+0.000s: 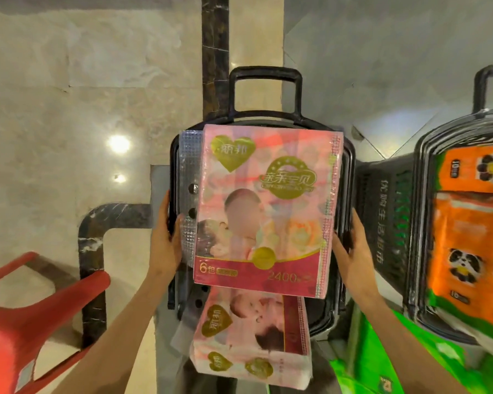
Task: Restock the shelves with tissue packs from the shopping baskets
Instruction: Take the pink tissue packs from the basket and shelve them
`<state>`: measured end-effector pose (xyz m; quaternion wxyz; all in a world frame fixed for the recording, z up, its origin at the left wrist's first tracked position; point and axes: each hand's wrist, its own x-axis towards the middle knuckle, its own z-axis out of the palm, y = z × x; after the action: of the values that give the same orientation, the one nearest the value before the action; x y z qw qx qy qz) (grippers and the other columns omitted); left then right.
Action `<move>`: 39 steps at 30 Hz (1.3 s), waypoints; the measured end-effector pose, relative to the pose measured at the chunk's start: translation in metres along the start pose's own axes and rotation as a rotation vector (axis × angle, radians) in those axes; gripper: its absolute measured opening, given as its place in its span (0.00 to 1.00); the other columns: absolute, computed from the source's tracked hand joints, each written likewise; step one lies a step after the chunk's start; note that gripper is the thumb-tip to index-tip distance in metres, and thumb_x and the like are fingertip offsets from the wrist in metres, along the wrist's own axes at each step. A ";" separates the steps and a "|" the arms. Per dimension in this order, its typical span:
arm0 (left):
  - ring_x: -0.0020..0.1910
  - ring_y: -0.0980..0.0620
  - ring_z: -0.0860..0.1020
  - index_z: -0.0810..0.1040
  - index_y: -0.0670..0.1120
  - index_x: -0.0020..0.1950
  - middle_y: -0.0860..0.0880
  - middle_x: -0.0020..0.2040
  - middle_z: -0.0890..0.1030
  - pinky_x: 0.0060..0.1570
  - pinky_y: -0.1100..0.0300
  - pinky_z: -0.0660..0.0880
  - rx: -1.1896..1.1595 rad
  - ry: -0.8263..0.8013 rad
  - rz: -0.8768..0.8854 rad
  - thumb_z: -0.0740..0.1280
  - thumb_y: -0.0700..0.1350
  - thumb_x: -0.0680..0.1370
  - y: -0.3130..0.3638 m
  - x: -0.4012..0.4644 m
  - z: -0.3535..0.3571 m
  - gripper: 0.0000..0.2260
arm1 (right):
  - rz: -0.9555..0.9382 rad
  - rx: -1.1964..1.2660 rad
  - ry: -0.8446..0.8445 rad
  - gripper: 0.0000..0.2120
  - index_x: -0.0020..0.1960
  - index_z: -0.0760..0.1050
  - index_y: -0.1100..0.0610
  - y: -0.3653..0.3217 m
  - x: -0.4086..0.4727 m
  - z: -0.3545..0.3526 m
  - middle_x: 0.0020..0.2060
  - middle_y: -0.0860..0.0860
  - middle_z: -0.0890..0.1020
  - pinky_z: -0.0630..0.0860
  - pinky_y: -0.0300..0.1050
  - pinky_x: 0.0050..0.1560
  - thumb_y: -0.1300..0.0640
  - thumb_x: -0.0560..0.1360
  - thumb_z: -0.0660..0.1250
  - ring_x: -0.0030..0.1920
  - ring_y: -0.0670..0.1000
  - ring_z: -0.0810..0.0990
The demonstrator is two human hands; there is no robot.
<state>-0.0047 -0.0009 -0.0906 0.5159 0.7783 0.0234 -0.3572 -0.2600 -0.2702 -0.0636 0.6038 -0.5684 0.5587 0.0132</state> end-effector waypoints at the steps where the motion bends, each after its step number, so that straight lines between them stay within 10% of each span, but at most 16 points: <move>1: 0.75 0.46 0.71 0.59 0.53 0.82 0.50 0.77 0.71 0.71 0.44 0.72 -0.085 0.005 -0.043 0.59 0.41 0.86 0.003 0.001 0.001 0.24 | -0.006 -0.014 -0.003 0.34 0.80 0.54 0.35 -0.004 -0.001 0.000 0.73 0.25 0.64 0.61 0.54 0.79 0.48 0.79 0.66 0.71 0.24 0.60; 5: 0.74 0.44 0.71 0.65 0.56 0.80 0.46 0.76 0.72 0.73 0.43 0.70 -0.279 -0.018 -0.179 0.75 0.65 0.71 0.026 -0.002 0.000 0.40 | -0.018 -0.052 0.010 0.35 0.82 0.55 0.40 -0.005 -0.001 -0.005 0.80 0.41 0.62 0.60 0.53 0.79 0.48 0.80 0.67 0.78 0.40 0.58; 11: 0.74 0.42 0.72 0.61 0.54 0.81 0.45 0.75 0.72 0.72 0.38 0.68 -0.067 -0.038 -0.040 0.64 0.49 0.84 0.033 -0.022 -0.007 0.27 | 0.041 0.252 0.009 0.46 0.69 0.72 0.30 -0.019 -0.013 -0.015 0.80 0.47 0.63 0.65 0.57 0.78 0.27 0.53 0.81 0.80 0.50 0.63; 14: 0.72 0.41 0.73 0.61 0.59 0.81 0.44 0.75 0.73 0.70 0.41 0.71 0.021 -0.007 -0.022 0.62 0.49 0.85 0.049 -0.040 -0.017 0.25 | -0.016 0.154 -0.005 0.41 0.75 0.67 0.34 -0.049 -0.036 -0.012 0.79 0.45 0.65 0.65 0.58 0.77 0.36 0.65 0.80 0.79 0.47 0.63; 17: 0.69 0.42 0.76 0.66 0.64 0.78 0.43 0.73 0.75 0.70 0.42 0.71 -0.182 0.027 -0.119 0.66 0.68 0.77 0.086 -0.063 -0.030 0.30 | -0.065 -0.014 0.032 0.34 0.79 0.59 0.39 -0.072 -0.059 -0.020 0.77 0.39 0.63 0.61 0.56 0.79 0.55 0.80 0.70 0.78 0.42 0.59; 28: 0.56 0.41 0.84 0.81 0.54 0.68 0.43 0.59 0.85 0.63 0.44 0.76 -0.361 -0.038 -0.111 0.65 0.72 0.75 0.266 -0.197 -0.075 0.30 | -0.288 -0.225 0.049 0.39 0.83 0.55 0.47 -0.208 -0.201 -0.084 0.77 0.51 0.69 0.67 0.58 0.76 0.45 0.78 0.70 0.76 0.49 0.66; 33: 0.69 0.54 0.74 0.61 0.57 0.80 0.55 0.73 0.72 0.71 0.53 0.69 0.141 0.060 0.266 0.65 0.50 0.84 0.340 -0.268 -0.096 0.26 | -0.411 -0.160 0.046 0.44 0.82 0.60 0.47 -0.263 -0.262 -0.120 0.77 0.47 0.71 0.68 0.59 0.75 0.30 0.73 0.69 0.76 0.49 0.69; 36: 0.76 0.49 0.69 0.60 0.53 0.81 0.51 0.78 0.69 0.76 0.47 0.65 0.112 0.030 0.338 0.67 0.48 0.83 0.367 -0.296 -0.105 0.28 | -0.467 -0.075 0.029 0.36 0.80 0.63 0.45 -0.294 -0.295 -0.140 0.73 0.45 0.74 0.70 0.59 0.74 0.43 0.76 0.72 0.74 0.50 0.72; 39: 0.71 0.61 0.73 0.63 0.53 0.79 0.61 0.72 0.74 0.72 0.61 0.69 0.101 0.064 0.372 0.71 0.62 0.74 0.396 -0.331 -0.100 0.37 | -0.488 -0.051 -0.019 0.34 0.77 0.61 0.41 -0.316 -0.326 -0.158 0.65 0.36 0.75 0.73 0.56 0.71 0.56 0.78 0.73 0.69 0.49 0.75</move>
<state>-0.0377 0.0063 0.4337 0.5324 0.8050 -0.1224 -0.2313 -0.2811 -0.2912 0.4164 0.5800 -0.7014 0.3983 -0.1137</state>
